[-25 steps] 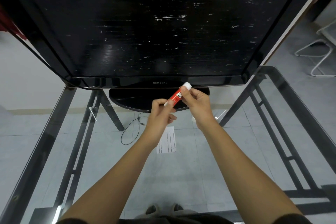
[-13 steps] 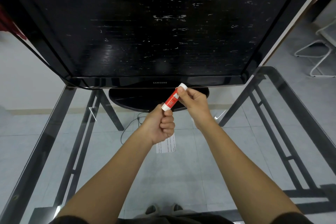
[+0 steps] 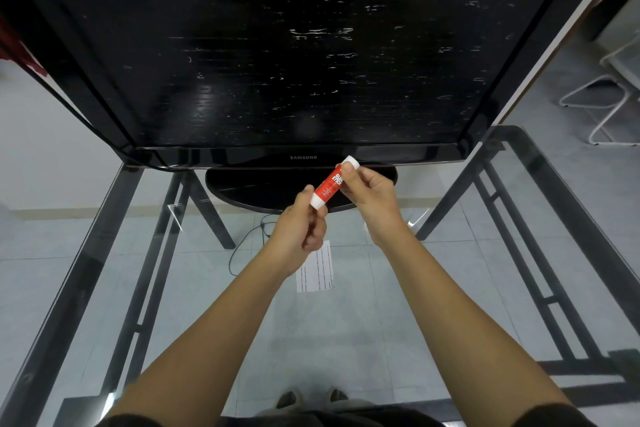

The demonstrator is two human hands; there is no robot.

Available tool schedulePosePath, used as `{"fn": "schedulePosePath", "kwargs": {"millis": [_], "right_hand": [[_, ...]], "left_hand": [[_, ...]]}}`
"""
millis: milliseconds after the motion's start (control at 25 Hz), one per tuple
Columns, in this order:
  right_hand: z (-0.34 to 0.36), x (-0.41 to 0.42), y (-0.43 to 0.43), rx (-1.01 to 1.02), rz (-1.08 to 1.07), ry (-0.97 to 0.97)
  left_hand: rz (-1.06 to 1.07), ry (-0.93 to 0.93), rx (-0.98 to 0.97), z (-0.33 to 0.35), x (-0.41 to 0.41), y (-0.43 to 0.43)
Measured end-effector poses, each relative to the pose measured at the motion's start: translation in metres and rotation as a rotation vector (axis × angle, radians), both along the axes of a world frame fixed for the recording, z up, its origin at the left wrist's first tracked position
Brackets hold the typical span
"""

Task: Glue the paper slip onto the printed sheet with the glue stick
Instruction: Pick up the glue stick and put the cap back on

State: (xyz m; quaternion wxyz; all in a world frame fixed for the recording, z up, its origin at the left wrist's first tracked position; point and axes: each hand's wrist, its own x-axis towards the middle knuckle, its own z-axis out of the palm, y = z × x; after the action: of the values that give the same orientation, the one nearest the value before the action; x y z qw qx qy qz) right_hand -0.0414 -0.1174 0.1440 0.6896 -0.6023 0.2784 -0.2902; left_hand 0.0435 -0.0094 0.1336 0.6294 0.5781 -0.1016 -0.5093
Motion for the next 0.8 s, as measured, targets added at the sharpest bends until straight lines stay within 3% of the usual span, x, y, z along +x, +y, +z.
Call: {"fn": "schedulePosePath", "kwargs": {"millis": [40, 120, 200, 240, 320, 400, 440, 560, 680, 800], "right_hand": [[-0.001, 0.0, 0.0, -0.009, 0.011, 0.001], [-0.003, 0.0, 0.001, -0.03, 0.035, 0.009], [-0.006, 0.0, 0.002, -0.036, 0.033, 0.017], [-0.007, 0.0, 0.001, -0.036, 0.017, 0.025], [-0.009, -0.001, -0.001, -0.042, -0.023, 0.05], [-0.012, -0.002, -0.004, -0.046, -0.045, 0.065], [-0.013, -0.002, -0.004, -0.052, -0.047, 0.07], [-0.021, -0.001, -0.006, -0.079, -0.025, 0.111], [-0.034, -0.003, -0.019, -0.116, 0.047, 0.178], [-0.059, -0.012, -0.045, -0.181, -0.064, 0.358]], "left_hand": [[-0.055, 0.248, -0.001, 0.003, 0.005, 0.001], [-0.137, 0.548, 0.002, 0.006, 0.013, 0.005], [-0.137, 0.536, 0.08, 0.009, 0.014, 0.005], [-0.115, 0.353, 0.147, 0.009, 0.012, 0.003], [-0.007, -0.264, 0.198, 0.005, 0.005, 0.002], [0.034, -0.893, 0.094, -0.003, -0.001, 0.007], [0.015, -1.084, 0.063, -0.008, -0.002, 0.009], [0.006, -1.341, 0.073, -0.021, -0.002, 0.01], [0.042, -1.395, 0.045, -0.024, -0.001, 0.007], [0.06, -1.414, 0.039, -0.026, 0.004, 0.007]]}}
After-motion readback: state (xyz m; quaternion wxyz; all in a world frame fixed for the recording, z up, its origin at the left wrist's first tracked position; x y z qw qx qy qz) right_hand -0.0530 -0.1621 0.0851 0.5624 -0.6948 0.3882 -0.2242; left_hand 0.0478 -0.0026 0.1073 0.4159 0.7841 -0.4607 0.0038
